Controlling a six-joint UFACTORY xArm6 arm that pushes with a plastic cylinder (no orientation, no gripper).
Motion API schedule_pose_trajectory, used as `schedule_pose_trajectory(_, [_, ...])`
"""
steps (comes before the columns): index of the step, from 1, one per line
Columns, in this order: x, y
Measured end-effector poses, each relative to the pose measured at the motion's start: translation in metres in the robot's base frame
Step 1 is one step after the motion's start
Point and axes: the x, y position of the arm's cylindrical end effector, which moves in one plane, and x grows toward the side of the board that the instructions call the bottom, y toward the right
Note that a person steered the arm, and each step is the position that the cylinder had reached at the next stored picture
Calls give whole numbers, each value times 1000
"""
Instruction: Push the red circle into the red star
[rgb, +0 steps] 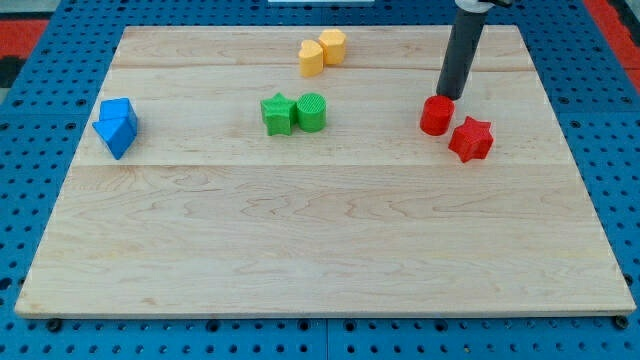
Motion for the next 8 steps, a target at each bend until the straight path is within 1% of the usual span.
schedule_pose_trajectory(1, [1, -22])
schedule_pose_trajectory(4, [-8, -31])
schedule_pose_trajectory(5, [-1, -38])
schedule_pose_trajectory(6, [24, -5])
schedule_pose_trajectory(7, [21, -7])
schedule_pose_trajectory(8, [-26, -14])
